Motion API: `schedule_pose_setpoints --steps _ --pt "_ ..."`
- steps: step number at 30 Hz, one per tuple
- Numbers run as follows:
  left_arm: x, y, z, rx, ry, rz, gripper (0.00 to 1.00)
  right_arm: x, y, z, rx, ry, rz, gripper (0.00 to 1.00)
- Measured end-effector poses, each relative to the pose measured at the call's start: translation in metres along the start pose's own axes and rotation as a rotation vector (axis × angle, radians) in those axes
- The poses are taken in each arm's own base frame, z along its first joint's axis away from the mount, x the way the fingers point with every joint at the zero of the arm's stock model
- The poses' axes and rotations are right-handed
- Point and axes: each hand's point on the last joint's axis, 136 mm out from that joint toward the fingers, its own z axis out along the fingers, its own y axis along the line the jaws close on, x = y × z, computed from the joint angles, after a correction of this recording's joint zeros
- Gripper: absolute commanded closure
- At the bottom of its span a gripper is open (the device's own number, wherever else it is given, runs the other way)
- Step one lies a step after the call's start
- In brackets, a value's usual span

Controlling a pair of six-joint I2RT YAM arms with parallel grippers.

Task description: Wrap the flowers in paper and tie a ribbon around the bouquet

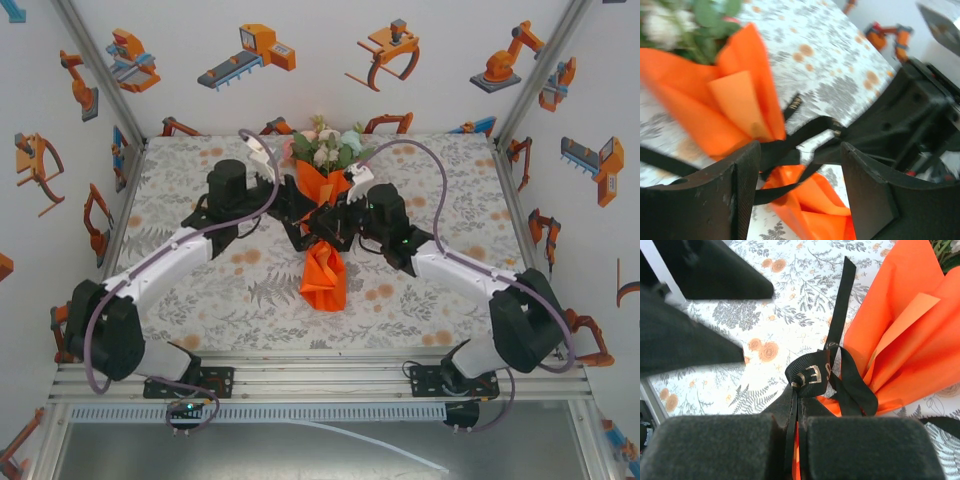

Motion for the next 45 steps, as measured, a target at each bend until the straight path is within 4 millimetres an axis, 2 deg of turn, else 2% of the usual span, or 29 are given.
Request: schedule_pose_setpoints --steps 3,5,7,12,15,17,20,25,27,31,32,37,45 --pt "-0.007 0.043 -0.006 -0.160 -0.014 -0.097 0.49 -0.003 0.003 -0.006 -0.002 -0.003 -0.002 1.00" --pt "0.004 0.072 -0.002 -0.235 0.019 -0.164 0.52 -0.005 0.004 -0.009 -0.005 -0.003 -0.005 1.00" --pt "0.026 0.091 0.009 -0.269 0.086 -0.207 0.53 -0.003 0.005 -0.010 -0.004 0.005 -0.007 1.00" --pt "0.101 0.107 0.038 -0.227 0.304 -0.277 0.51 0.003 0.005 -0.010 -0.009 0.035 0.000 1.00" --pt "0.126 0.107 0.047 -0.185 0.370 -0.274 0.42 0.001 0.009 -0.010 -0.028 0.038 0.003 1.00" --pt "0.133 0.107 0.052 -0.166 0.384 -0.255 0.37 -0.003 0.012 -0.009 -0.040 0.036 0.005 1.00" --pt "0.136 0.106 0.058 -0.141 0.384 -0.212 0.36 -0.007 0.016 -0.009 -0.054 0.033 0.005 1.00" --pt "0.130 0.100 0.078 -0.047 0.377 -0.171 0.48 -0.004 0.016 -0.009 -0.059 0.045 0.008 1.00" --pt "0.129 0.098 0.086 -0.010 0.377 -0.168 0.60 -0.003 0.016 -0.009 -0.061 0.049 0.009 1.00" --pt "0.135 0.095 0.090 0.028 0.390 -0.172 0.97 -0.001 0.016 -0.008 -0.061 0.057 0.011 1.00" --pt "0.135 0.094 0.090 0.034 0.390 -0.171 1.00 -0.001 0.016 -0.008 -0.061 0.057 0.011 1.00" --pt "0.127 0.096 0.080 0.008 0.352 -0.199 1.00 0.000 0.015 -0.008 -0.056 0.061 0.013 1.00" --pt "0.085 0.116 0.024 -0.255 0.188 -0.373 1.00 0.004 -0.002 -0.007 0.043 0.079 0.033 1.00"
